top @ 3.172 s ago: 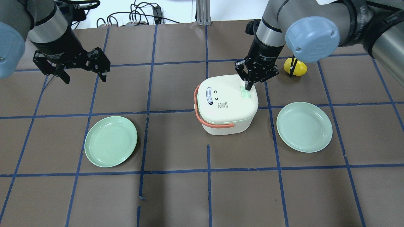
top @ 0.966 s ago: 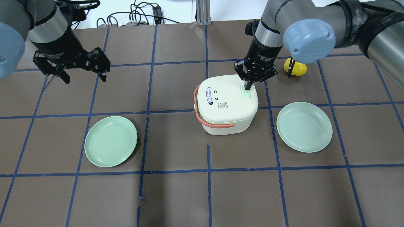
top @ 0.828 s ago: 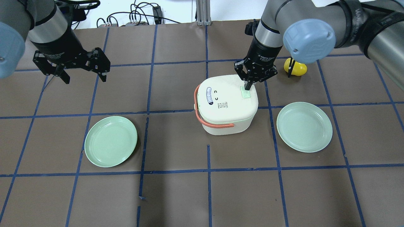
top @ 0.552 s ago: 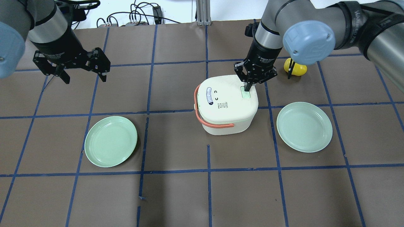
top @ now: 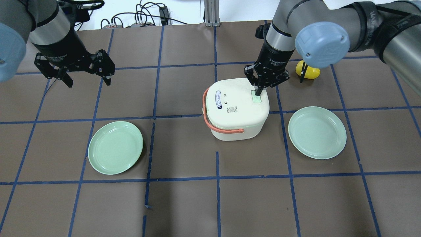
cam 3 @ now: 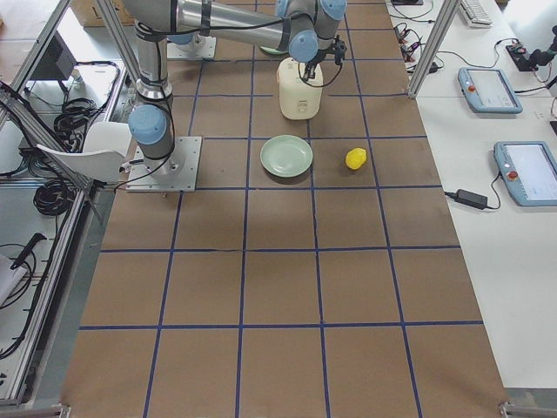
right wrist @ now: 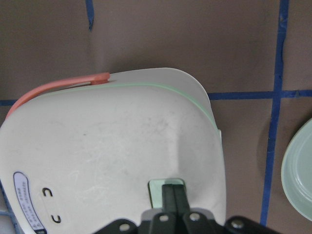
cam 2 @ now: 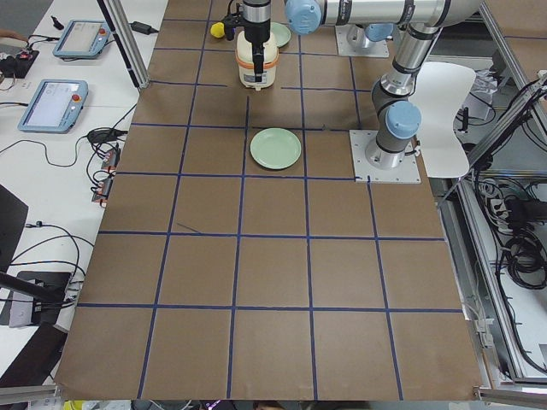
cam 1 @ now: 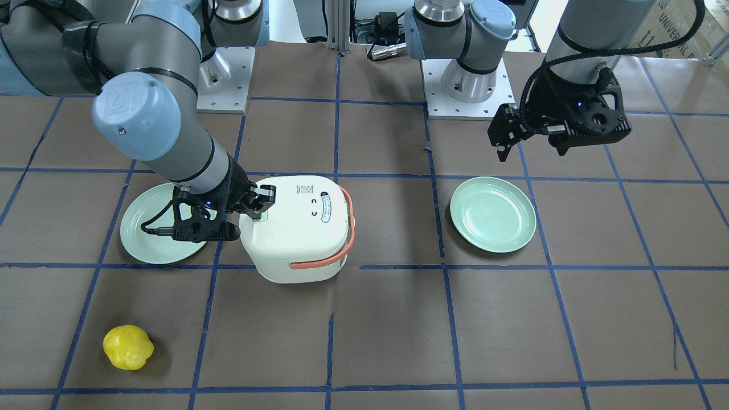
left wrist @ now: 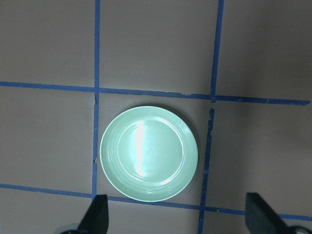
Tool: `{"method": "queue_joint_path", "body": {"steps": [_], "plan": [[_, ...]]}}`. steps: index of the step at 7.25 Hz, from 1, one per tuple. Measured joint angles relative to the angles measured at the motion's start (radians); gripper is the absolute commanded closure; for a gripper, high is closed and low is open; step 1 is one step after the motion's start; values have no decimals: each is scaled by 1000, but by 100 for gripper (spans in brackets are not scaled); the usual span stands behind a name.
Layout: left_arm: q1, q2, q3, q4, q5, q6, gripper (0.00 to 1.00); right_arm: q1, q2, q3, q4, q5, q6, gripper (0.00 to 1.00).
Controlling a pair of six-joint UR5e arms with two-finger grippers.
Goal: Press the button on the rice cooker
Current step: 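Lift the right gripper away as the cooker lid pops open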
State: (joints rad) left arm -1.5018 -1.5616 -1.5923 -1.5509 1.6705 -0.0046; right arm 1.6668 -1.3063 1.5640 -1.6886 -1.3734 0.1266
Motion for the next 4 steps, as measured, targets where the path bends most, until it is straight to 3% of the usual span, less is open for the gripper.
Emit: {"method": "queue_joint_path", "body": {"steps": [1, 2, 4], "plan": [[0, 0, 0, 0, 0, 0, 0, 3, -9, -14, 8, -20, 8, 43], [0, 0, 0, 0, -1, 0, 0, 8, -28, -46, 24, -35, 17, 0], [0, 0, 0, -1, 0, 0, 0, 6, -54, -177, 74, -53, 10, 0]]}}
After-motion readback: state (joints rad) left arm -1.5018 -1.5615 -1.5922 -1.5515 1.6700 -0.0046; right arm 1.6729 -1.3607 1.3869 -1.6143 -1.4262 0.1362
